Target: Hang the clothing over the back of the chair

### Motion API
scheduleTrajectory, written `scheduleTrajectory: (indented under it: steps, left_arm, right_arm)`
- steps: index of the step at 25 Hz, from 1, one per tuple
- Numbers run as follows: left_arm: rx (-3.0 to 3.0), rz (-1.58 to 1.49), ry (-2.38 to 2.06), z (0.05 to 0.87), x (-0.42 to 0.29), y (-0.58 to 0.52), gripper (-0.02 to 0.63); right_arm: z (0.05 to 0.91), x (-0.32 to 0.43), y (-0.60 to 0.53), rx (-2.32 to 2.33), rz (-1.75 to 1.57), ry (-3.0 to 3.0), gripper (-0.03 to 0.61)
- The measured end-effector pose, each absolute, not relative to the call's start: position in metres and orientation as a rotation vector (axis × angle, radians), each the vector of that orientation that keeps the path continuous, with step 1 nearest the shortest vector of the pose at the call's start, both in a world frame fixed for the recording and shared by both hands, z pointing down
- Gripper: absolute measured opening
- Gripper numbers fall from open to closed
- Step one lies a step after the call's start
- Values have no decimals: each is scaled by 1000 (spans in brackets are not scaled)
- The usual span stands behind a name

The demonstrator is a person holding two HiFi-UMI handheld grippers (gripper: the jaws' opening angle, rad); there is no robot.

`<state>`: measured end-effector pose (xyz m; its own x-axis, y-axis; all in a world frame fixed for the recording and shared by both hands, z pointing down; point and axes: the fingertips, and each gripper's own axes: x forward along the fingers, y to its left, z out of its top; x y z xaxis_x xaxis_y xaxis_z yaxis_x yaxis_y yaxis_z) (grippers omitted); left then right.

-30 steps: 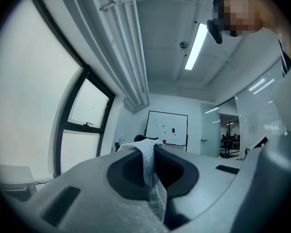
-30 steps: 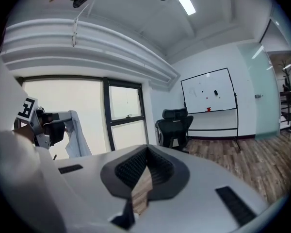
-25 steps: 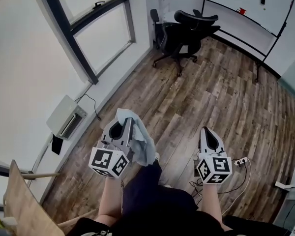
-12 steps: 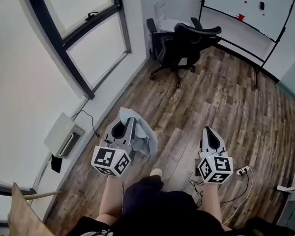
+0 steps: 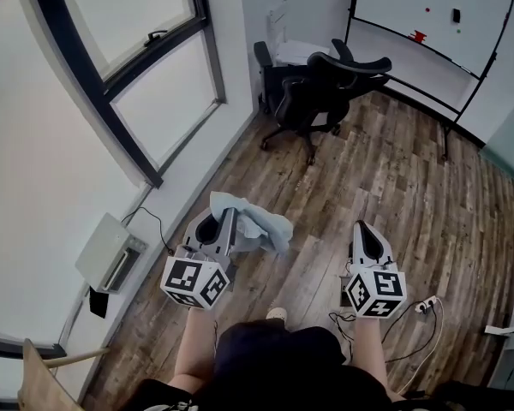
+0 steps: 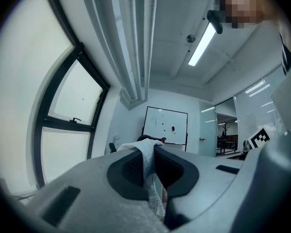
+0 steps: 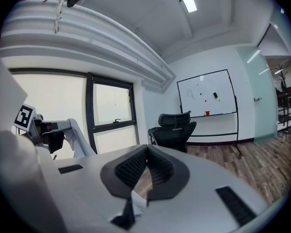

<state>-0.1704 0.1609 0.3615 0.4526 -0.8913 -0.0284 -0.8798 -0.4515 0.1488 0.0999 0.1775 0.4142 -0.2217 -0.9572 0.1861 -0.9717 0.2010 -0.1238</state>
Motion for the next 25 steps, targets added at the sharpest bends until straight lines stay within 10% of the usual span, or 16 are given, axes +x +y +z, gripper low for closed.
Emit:
scheduleTrajectory:
  steps: [25]
  left_arm:
    - [2473,-128,-1722,370,-207,51,21]
  right_arm:
    - [439,75,46,1774,412,-2439,0]
